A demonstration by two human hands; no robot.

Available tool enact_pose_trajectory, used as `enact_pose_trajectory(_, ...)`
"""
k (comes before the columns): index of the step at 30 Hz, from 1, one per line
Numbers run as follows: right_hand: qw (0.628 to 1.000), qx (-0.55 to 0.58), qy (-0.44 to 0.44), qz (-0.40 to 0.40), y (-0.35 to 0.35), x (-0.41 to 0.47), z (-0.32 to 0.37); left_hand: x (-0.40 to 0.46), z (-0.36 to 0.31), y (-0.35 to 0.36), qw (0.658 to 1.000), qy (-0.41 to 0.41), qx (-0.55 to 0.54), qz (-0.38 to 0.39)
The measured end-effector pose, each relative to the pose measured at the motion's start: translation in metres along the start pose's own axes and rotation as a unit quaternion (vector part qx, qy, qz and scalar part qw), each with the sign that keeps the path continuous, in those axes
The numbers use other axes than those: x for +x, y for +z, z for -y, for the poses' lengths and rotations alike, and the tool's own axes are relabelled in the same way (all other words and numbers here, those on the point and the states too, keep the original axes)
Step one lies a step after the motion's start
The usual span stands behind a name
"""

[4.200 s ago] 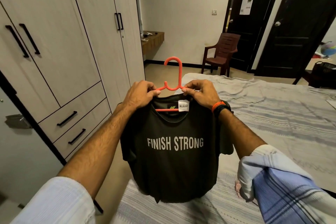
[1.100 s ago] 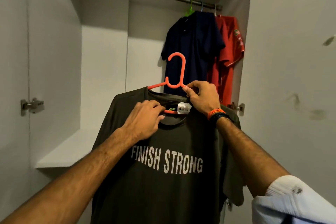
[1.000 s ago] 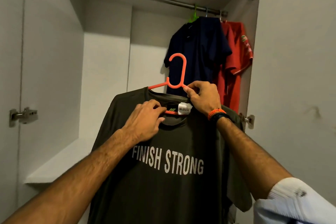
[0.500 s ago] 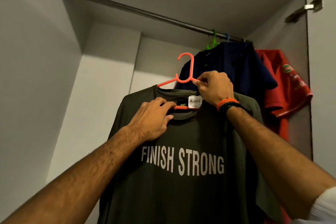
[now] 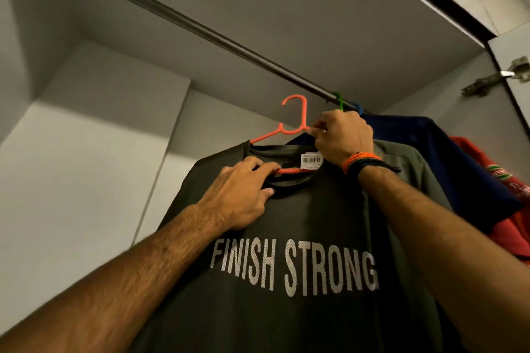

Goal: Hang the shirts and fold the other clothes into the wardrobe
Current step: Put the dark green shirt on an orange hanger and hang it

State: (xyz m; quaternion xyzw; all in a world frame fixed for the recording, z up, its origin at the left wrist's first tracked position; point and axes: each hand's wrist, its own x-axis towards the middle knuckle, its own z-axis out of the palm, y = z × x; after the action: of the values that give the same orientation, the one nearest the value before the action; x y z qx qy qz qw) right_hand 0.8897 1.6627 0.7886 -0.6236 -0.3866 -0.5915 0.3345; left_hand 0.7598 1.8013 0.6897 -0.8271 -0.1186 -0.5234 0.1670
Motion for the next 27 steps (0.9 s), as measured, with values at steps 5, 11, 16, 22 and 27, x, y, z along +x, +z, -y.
enact_pose_trajectory(5, 0.999, -0.033, -0.005, -0.034, 0.024, 0.036, -0.002, 0.044, 0.029, 0.018, 0.999, 0.022, -0.016, -0.045)
enact_pose_trajectory(11, 0.995, -0.046, -0.013, -0.085, 0.048, 0.086, -0.011, 0.103, 0.049, 0.037, 0.994, 0.031, -0.034, -0.095)
enact_pose_trajectory(16, 0.993, -0.047, -0.013, -0.104, 0.056, 0.131, -0.018, 0.154, 0.057, 0.035, 0.992, 0.044, -0.028, -0.115)
enact_pose_trajectory(22, 0.996, -0.046, 0.001, -0.078, 0.051, 0.155, -0.020, 0.180, 0.059, 0.034, 0.989, 0.046, -0.035, -0.134)
enact_pose_trajectory(27, 0.996, -0.069, -0.009, -0.060, 0.063, 0.151, -0.019, 0.172, 0.062, 0.052, 0.991, 0.046, -0.055, -0.115)
